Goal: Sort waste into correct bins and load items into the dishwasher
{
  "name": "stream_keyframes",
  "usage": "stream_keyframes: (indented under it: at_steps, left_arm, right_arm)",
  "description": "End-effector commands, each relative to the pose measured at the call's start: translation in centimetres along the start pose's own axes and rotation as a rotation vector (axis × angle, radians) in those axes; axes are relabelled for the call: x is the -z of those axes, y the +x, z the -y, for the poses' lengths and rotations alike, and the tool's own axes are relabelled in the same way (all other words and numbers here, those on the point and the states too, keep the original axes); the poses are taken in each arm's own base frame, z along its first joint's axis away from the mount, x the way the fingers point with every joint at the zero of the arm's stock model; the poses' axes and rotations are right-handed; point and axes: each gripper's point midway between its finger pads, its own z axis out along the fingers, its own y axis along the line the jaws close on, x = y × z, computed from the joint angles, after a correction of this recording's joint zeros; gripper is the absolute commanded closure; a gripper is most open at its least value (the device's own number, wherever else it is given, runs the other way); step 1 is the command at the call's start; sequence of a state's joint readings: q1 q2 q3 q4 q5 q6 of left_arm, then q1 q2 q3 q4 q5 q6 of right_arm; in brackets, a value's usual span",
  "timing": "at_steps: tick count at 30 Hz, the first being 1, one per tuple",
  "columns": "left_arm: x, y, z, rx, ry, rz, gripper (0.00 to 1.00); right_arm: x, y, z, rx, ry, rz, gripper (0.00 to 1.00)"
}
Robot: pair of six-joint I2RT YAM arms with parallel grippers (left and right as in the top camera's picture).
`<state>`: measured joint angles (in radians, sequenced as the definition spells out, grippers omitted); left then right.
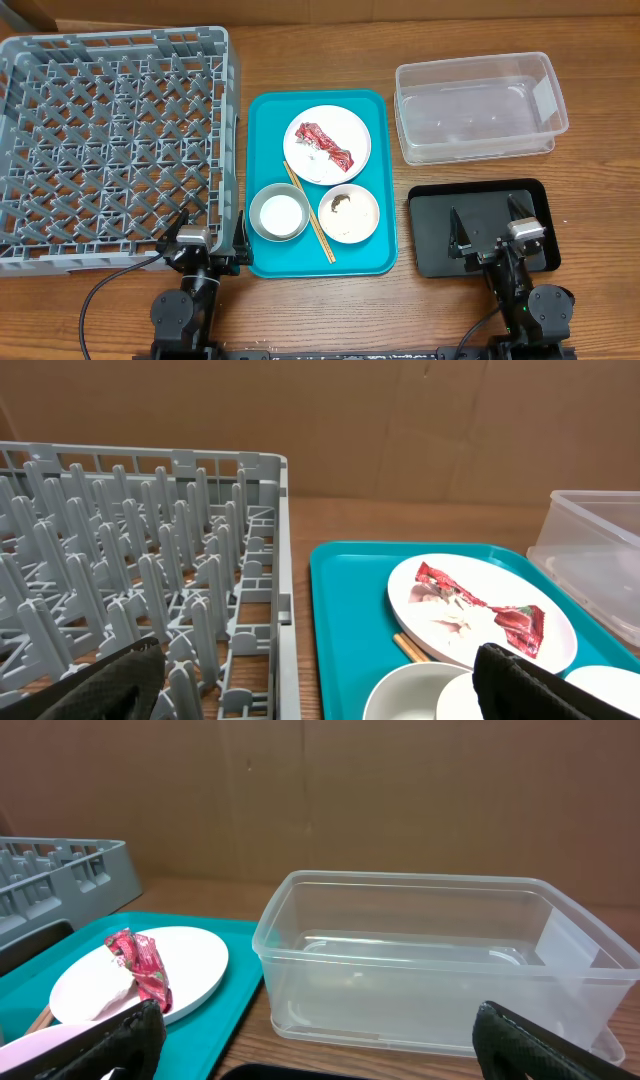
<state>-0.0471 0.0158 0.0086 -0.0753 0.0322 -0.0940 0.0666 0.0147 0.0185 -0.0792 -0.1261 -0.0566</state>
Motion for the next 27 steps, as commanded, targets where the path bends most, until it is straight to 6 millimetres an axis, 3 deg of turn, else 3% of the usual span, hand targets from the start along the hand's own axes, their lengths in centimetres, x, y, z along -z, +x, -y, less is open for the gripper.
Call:
stream_keyframes:
  at_steps: [1, 12, 18, 27]
  left_arm:
    - [0.00, 0.10, -0.08, -0.017, -0.005, -0.001, 0.00]
    - [0.00, 0.04, -0.16, -0.015, -0.010, 0.002, 0.00]
    - [0.00, 0.09, -0.13, 0.074, -0.008, 0.000, 0.00]
    - [0.45, -0.12, -0.42, 0.102, -0.032, -0.038, 0.00]
  right_arm:
    - [0.01, 0.10, 0.08, 0.004, 0.003, 0.007, 0.00]
    - [0.01, 0.10, 0.09, 0.000, 0.004, 0.007, 0.00]
    - [0.01, 0.09, 0.07, -0.012, 0.003, 0.008, 0.00]
    - [0.11, -0.29, 0.33, -0.199, 0.018, 0.010, 0.00]
